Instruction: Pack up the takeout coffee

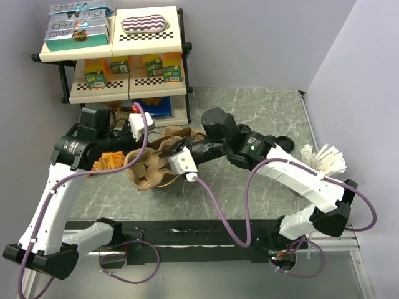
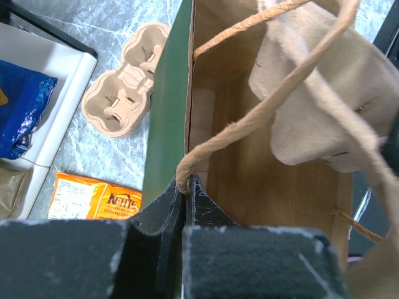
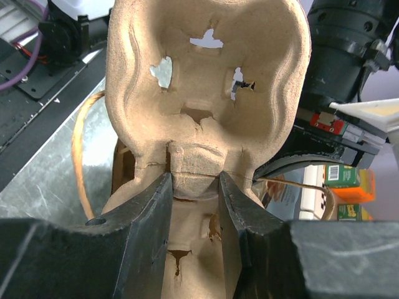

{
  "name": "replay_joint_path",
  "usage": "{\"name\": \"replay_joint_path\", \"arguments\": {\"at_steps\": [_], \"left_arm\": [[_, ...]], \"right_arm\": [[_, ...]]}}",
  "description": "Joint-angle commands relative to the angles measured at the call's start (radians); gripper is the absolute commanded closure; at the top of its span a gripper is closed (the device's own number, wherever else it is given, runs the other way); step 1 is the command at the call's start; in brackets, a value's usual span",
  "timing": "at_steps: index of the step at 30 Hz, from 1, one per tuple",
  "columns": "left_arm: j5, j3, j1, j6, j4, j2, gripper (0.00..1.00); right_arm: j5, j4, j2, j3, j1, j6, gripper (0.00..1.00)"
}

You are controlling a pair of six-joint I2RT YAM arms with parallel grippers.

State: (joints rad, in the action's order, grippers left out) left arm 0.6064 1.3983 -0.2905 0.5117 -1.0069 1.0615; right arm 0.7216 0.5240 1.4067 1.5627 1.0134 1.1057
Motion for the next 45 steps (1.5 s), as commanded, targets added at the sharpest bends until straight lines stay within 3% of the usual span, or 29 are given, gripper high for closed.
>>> {"name": "replay_joint_path", "arguments": {"at_steps": [1, 20, 25, 32, 45], "left_arm": [[0.039, 0.004, -0.007, 0.011, 0.027, -0.018, 0.99], [0.038, -0.021, -0.013, 0.067, 0.002, -0.051, 0.99], [0.064, -0.053, -0.016, 0.015, 0.034, -0.064, 0.99], [0.141, -0.111, -0.024, -0.067, 0.088, -0.075, 0.99], [0.171, -0.111, -0.03, -0.073, 0.109, -0.038, 0.99]], "right_arm": [[-0.008, -0.018, 0.017, -0.01, 0.007, 0.039, 1.0], [-0.082, 0.068, 0.0, -0.073, -0.015, 0.066, 1.0], [-0.158, 0.165, 0.038, -0.023, -0.012, 0.086, 1.0], [-0.323, 0.145, 0.049, -0.041, 0.02, 0.086, 1.0], [-0.358, 0.307, 0.112, 0.039, 0.036, 0.233, 1.0]]}}
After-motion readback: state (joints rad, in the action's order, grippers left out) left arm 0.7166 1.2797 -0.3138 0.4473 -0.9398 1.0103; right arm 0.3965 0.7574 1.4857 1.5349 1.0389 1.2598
